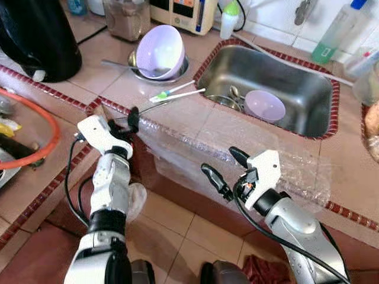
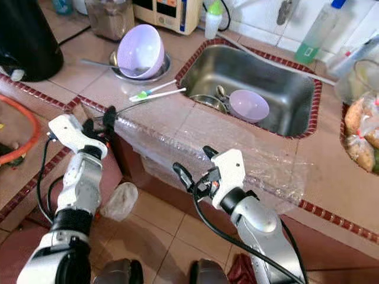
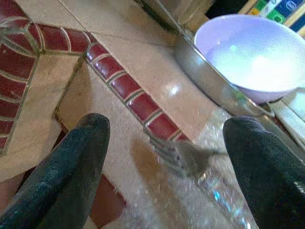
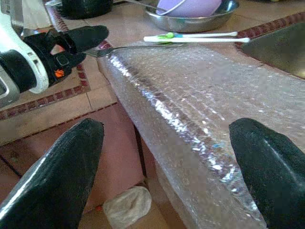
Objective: Kitchen organization
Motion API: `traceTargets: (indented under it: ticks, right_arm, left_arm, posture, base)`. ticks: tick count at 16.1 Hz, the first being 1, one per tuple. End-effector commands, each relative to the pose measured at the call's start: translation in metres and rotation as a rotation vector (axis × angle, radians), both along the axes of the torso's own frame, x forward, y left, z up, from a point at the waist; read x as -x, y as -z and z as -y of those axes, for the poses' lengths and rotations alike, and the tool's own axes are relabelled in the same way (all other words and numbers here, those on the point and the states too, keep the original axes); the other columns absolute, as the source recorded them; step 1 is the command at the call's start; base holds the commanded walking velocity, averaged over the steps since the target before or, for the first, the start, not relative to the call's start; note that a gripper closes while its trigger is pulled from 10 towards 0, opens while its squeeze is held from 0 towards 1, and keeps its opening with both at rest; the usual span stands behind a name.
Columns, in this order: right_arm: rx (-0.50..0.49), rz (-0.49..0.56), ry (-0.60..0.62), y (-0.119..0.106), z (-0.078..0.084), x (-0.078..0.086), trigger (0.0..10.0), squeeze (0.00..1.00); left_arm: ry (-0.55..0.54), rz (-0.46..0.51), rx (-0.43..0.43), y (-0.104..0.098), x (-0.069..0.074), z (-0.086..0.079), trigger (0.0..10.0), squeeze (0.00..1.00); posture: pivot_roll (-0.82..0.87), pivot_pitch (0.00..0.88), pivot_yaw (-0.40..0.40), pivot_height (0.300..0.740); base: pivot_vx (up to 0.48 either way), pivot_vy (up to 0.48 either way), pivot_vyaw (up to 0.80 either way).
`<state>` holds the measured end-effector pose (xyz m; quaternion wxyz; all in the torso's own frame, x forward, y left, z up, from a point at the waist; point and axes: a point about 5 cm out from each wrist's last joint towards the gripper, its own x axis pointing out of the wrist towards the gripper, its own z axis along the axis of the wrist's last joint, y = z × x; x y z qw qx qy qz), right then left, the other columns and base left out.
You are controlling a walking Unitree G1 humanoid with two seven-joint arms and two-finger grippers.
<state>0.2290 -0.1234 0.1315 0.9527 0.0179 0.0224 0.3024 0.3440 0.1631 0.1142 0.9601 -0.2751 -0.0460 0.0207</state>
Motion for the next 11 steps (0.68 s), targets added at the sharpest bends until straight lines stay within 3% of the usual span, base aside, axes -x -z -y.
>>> traceTargets:
  ticks: [1, 11]
  right_arm:
    - [0.012, -0.001, 0.018, -0.002, 0.004, 0.002, 10.0, 0.0]
    - [0.014, -0.01, 0.034, -0.002, 0.005, 0.001, 10.0, 0.0]
  left_arm:
    - [-0.006, 0.009, 0.016, 0.0, -0.003, 0.0, 0.0, 0.0]
    - [-0.012, 0.026, 0.055, -0.002, -0.013, -0.003, 0.0, 0.0]
  posture:
    - [-0.22, 0.16, -0.057, 0.74]
    - [-0.23, 0.155, -0.047, 0.74]
  base:
    - [0.0, 0.0, 0.0]
    - [0.0, 0.0, 0.0]
